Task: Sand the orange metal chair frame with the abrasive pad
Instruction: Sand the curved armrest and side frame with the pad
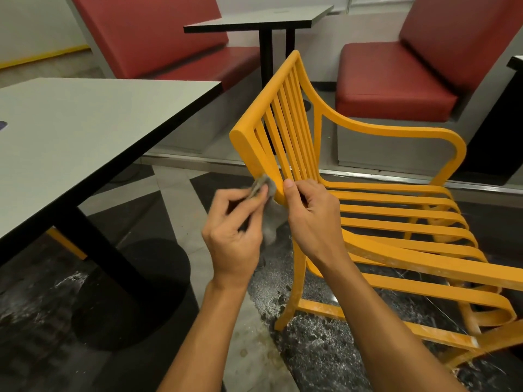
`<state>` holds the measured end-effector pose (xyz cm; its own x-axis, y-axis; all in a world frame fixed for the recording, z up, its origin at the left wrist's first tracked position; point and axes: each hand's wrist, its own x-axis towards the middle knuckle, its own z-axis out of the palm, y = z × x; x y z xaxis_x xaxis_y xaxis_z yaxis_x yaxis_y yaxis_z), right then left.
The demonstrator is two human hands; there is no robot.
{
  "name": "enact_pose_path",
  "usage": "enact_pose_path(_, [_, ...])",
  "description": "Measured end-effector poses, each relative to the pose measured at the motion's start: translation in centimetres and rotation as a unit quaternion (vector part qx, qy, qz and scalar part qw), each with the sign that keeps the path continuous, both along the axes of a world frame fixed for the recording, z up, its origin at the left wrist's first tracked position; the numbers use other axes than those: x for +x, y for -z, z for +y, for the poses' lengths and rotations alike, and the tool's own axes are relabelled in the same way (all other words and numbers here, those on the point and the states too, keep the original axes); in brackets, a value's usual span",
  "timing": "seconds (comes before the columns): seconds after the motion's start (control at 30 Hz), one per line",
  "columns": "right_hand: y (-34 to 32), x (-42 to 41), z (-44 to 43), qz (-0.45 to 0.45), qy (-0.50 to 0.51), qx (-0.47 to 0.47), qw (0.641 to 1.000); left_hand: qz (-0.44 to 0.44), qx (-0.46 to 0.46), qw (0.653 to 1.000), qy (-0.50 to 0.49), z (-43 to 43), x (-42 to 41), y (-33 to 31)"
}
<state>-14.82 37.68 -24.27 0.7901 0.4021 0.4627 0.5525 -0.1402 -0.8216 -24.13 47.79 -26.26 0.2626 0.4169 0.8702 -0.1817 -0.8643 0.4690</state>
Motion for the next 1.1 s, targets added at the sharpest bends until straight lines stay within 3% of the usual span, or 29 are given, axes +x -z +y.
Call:
enact_pose_path(0.27, [-0.1,0.0,-0.3,0.021,-0.003,-0.008,1.0,-0.083,-0.023,0.996,-0.034,2.3,0.9,-4.7])
enact_pose_path(0.5, [-0.2,0.2,-0.4,0.022,-0.013,-0.01,1.0,0.004,-0.004,1.0,0.022,-0.2,0.1,0.0])
enact_pose_path(0.7, [-0.2,0.4,-0.6,0.041,-0.02,-0.013,0.999,-0.081,-0.02,0.996,-0.024,3.0,1.1,-4.8])
enact_pose_path(0.9, [-0.4,0.6,-0.8,0.058,-0.036,-0.011,0.998,-0.007,-0.024,1.0,0.01,0.4,0.5,0.6])
enact_pose_path(1.1, [-2.1,2.4,-2.4,0.215,-0.121,0.038,0.968,0.024,-0.054,0.998,0.018,-1.2,-0.5,1.6])
